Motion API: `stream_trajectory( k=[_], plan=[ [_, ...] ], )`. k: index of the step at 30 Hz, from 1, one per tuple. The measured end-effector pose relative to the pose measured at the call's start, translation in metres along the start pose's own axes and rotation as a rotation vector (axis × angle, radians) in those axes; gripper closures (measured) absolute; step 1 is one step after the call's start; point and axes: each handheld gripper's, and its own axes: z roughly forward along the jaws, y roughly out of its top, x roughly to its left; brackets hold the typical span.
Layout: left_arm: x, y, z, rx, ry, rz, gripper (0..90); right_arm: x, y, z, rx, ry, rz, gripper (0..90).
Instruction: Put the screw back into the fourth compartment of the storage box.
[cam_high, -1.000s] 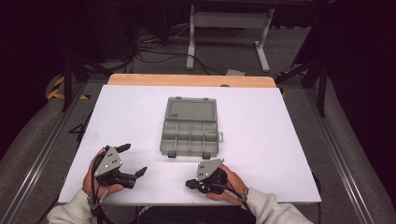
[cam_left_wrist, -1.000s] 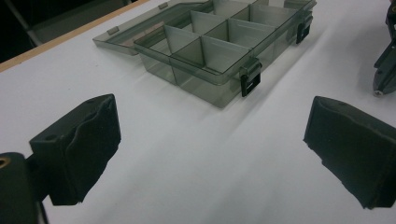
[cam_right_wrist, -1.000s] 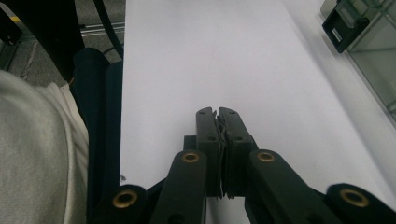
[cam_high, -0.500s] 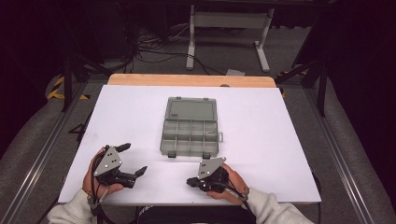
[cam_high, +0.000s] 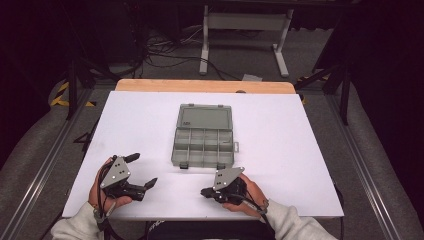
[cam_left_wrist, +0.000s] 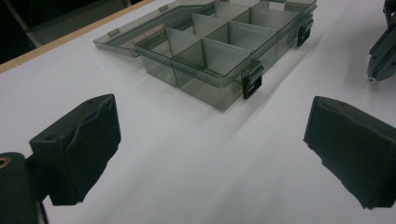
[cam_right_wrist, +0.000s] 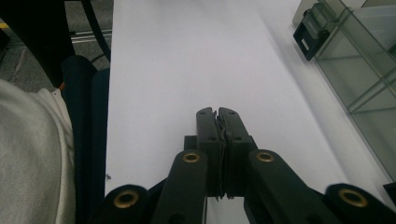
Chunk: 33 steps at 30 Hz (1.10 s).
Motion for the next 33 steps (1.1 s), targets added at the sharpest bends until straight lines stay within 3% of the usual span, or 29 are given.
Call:
stream_trajectory(
  k=[33],
  plan=[
    [0.002,-0.002,0.002,0.000,-0.010,-0.013,4.3,-0.011,0.007,-0.024,-0.068,-0.062,0.001,88.9]
  ],
)
